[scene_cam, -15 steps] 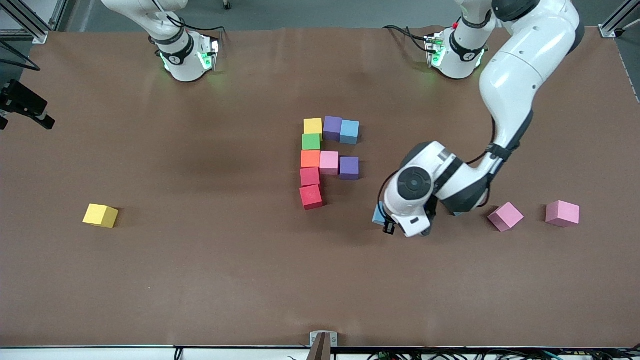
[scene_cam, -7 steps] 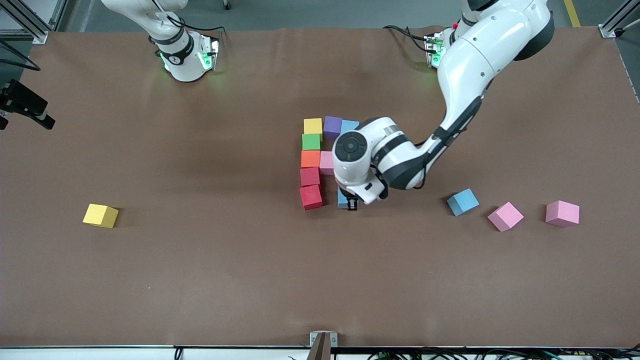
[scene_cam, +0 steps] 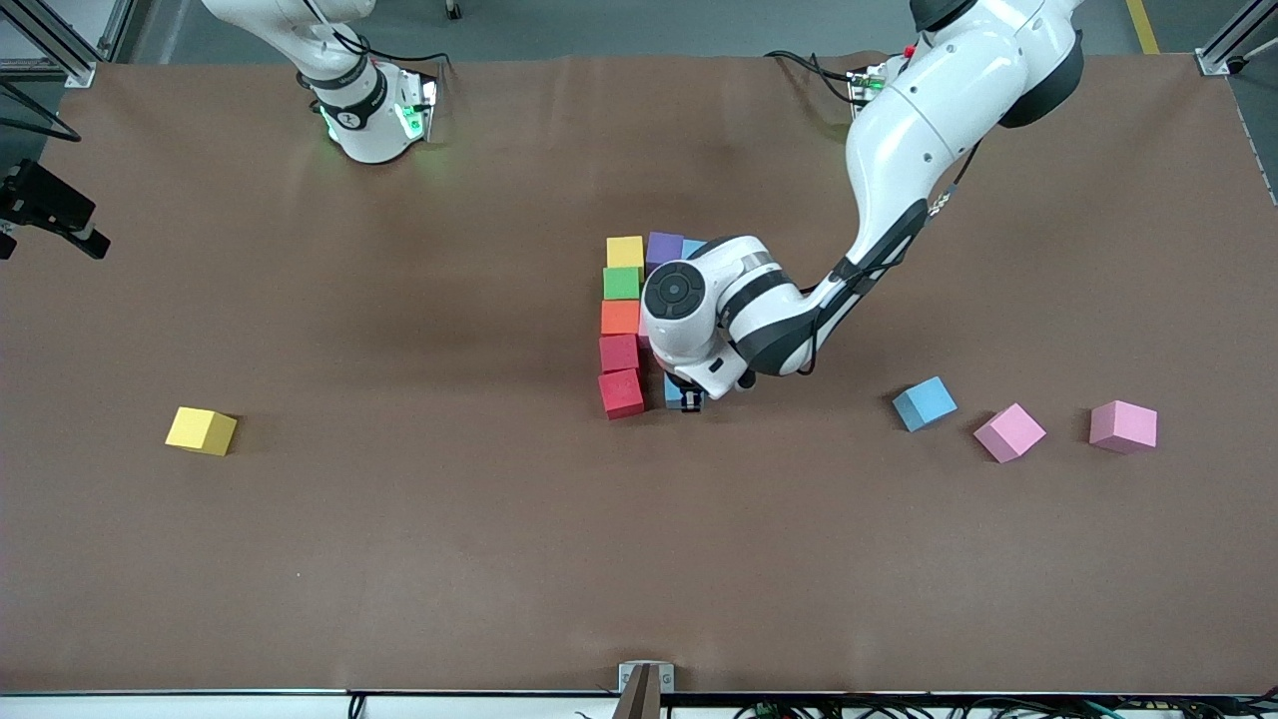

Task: Arrange 11 blocks into digit 3
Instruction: 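Lower the light blue cube beside the bottom red cube, open the left gripper, then move the left gripper back and grasp the second light blue cube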

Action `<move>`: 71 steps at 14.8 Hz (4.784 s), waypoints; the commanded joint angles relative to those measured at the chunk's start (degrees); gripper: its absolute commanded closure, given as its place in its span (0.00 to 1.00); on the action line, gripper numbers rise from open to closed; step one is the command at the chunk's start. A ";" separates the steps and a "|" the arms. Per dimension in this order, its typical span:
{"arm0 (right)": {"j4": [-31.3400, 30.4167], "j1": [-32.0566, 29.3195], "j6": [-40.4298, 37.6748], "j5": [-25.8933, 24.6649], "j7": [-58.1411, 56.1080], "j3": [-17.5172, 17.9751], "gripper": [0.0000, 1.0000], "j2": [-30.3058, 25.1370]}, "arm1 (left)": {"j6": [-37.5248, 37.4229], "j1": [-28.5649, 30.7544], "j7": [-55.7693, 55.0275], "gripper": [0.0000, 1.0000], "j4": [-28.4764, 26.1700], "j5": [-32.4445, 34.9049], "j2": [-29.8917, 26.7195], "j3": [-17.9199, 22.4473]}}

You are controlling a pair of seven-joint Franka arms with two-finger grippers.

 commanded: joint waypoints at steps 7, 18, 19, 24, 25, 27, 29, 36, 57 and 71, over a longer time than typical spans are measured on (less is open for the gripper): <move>0.93 0.13 -0.23 -0.70 -0.14 -0.17 0.00 0.27 | 4.73 -1.58 -1.65 0.99 0.85 1.01 1.40 0.78; 0.93 0.31 -0.14 -0.61 -0.14 -0.17 0.00 0.27 | 7.45 -2.89 -1.65 0.99 1.89 1.01 1.93 2.19; 0.93 0.31 -0.06 -0.53 -0.14 -0.17 0.00 0.27 | 7.46 -3.59 -1.65 0.99 2.34 1.01 2.01 3.15; 0.93 0.31 -0.14 -0.61 -0.14 -0.08 0.00 0.27 | 7.64 -5.09 -1.65 0.99 3.30 0.83 2.45 4.65; 0.93 0.31 -0.14 -0.53 -0.14 -0.16 0.00 0.27 | 7.64 -5.09 -1.65 0.99 3.22 0.83 2.45 4.65; 0.93 0.31 -0.06 -0.53 -0.05 -0.17 0.00 0.27 | 7.64 -5.09 -1.65 0.99 3.22 0.83 2.54 4.65; 0.93 0.31 -0.06 -0.61 -0.05 -0.08 0.00 0.27 | 7.64 -5.27 -1.65 0.99 3.22 0.74 2.54 4.65; 0.93 0.04 -0.23 -0.53 -0.14 -0.17 0.00 0.27 | 7.64 -5.44 -1.91 0.99 3.22 0.48 2.54 4.74; 0.93 0.13 -0.14 -0.26 0.48 -0.17 0.00 0.36 | 9.39 -5.88 -1.75 0.18 3.22 1.09 2.28 5.35; 0.93 0.22 -0.06 -0.26 0.56 -0.17 0.00 0.36 | -5.52 6.32 14.20 0.00 2.60 -0.05 -10.63 -8.35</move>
